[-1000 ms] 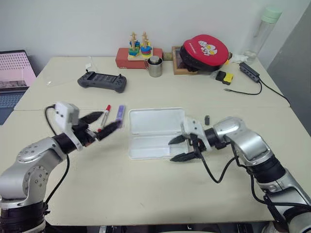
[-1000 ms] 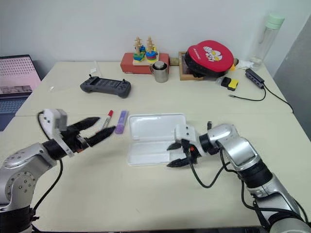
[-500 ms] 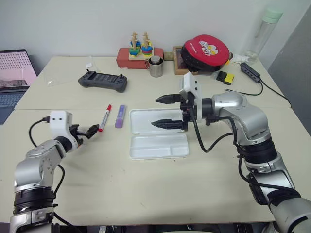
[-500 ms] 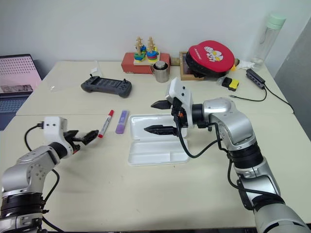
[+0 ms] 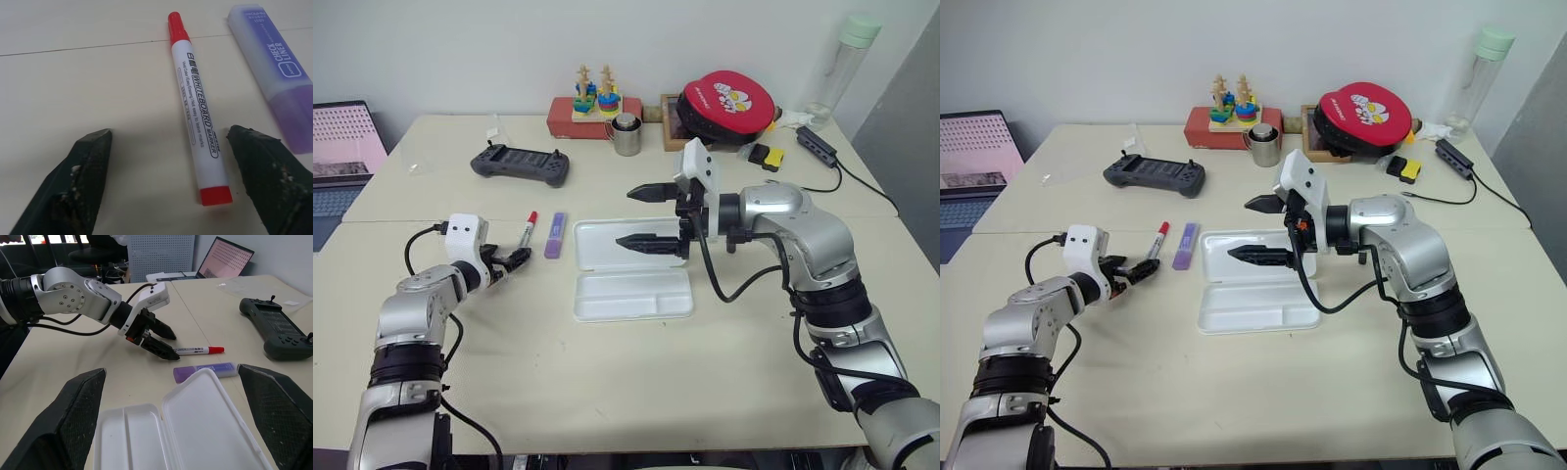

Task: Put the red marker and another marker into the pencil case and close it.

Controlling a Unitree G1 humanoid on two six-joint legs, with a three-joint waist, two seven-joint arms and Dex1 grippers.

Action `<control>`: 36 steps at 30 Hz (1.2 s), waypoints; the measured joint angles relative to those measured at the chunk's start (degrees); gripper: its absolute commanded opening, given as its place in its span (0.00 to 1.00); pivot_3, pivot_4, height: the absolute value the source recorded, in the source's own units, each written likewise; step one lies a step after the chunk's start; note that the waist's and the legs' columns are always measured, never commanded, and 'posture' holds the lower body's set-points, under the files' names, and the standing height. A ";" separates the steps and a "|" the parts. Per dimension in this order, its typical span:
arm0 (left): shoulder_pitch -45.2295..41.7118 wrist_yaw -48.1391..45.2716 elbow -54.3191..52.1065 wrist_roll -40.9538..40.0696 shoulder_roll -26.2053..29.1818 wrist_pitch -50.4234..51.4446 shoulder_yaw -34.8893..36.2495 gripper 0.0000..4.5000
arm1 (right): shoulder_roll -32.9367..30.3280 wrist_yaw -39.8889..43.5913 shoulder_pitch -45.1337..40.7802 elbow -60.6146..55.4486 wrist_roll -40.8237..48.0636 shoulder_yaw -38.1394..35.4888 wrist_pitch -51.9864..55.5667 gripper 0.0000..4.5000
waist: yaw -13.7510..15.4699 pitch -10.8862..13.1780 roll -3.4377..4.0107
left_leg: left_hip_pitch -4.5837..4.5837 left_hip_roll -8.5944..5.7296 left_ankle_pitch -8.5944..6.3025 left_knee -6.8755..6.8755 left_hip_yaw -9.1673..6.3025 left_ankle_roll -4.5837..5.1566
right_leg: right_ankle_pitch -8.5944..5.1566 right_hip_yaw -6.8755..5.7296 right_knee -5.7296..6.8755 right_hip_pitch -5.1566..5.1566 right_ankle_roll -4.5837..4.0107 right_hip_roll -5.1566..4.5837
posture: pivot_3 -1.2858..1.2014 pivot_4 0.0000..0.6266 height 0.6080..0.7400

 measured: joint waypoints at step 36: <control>-5.34 -19.73 -22.48 -12.32 1.96 -7.92 1.55 0.10 | -8.66 1.26 -0.56 1.08 2.09 -4.59 -1.51 1.00 | 0.07 0.02 -0.13 | -0.23 -0.10 0.01 -0.01 -0.09 -0.01 | 0.00 0.01 -0.25 -0.03 0.00 -0.21 | 0.52 0.24 1.00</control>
